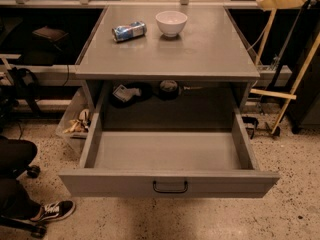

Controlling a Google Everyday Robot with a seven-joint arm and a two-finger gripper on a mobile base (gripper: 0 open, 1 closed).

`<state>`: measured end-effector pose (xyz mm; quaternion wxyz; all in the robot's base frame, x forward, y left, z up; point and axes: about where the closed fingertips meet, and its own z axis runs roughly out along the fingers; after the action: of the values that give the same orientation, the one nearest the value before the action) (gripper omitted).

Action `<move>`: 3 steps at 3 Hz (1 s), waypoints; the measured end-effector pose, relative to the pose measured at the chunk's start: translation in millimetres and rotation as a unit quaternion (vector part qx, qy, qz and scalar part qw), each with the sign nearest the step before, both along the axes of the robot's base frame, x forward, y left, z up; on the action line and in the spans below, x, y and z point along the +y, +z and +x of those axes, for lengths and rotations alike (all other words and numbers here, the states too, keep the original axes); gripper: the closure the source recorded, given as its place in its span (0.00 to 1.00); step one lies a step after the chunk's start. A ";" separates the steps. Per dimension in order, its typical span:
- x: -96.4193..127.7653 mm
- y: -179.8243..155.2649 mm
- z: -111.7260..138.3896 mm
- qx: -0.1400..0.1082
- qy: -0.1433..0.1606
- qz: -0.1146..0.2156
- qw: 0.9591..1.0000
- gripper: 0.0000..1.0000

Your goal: Place orange into top drawer

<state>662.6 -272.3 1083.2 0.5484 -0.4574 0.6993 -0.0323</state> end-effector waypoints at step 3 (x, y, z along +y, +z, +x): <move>60.1 -168.9 -17.0 0.161 0.117 0.112 0.973 1.00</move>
Offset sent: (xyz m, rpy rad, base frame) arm -0.0404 0.0912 -0.2551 0.3636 0.5357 0.4035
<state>645.6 -212.2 914.3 0.4762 -0.4707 0.7193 0.1851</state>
